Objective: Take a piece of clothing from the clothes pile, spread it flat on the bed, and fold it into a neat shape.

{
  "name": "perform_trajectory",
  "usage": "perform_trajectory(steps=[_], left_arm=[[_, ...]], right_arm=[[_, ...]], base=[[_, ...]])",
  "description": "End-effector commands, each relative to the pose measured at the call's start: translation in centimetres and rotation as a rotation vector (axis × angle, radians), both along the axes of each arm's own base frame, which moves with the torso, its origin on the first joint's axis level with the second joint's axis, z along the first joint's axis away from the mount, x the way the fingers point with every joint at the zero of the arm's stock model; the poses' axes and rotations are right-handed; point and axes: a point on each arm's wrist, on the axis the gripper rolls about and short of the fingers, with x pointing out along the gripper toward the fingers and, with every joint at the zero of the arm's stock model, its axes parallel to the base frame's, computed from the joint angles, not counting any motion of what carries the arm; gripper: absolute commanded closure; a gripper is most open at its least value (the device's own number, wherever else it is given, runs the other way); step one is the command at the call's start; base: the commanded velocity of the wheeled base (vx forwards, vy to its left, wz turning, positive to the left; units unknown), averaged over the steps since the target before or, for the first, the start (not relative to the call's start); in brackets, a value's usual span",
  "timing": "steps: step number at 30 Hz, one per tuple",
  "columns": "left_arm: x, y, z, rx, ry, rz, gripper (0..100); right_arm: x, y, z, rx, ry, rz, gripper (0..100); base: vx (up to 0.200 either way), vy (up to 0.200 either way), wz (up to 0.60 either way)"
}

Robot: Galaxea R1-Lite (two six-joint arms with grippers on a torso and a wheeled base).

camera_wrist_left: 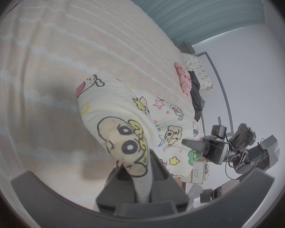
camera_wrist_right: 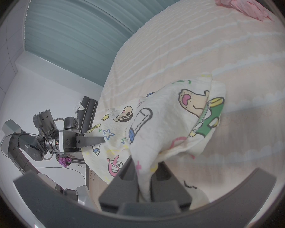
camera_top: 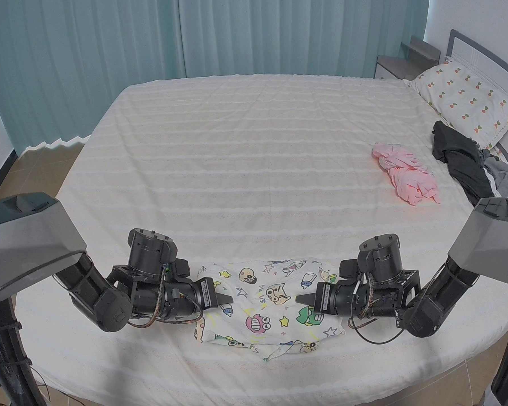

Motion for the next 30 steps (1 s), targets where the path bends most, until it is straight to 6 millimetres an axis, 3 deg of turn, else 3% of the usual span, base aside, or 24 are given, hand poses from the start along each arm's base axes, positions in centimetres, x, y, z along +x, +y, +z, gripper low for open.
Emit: perform_trajectory(steps=[1, 17, 30], left_arm=[[-0.5, -0.4, 1.4, -0.015, -0.034, -0.017, 100], [-1.5, -2.3, 2.0, -0.014, -0.059, -0.062, 100], [-0.9, -3.2, 2.6, -0.042, -0.072, -0.058, 100]], right_arm=[[-0.6, -0.3, 1.2, 0.013, -0.02, -0.001, 100], [-1.6, -1.8, 2.7, 0.019, -0.039, -0.025, 100], [-1.5, -2.6, 2.8, 0.014, -0.038, -0.046, 100]], base=[[0.0, -0.2, 0.0], [0.0, -0.2, 0.0], [0.0, -0.2, 0.0]])
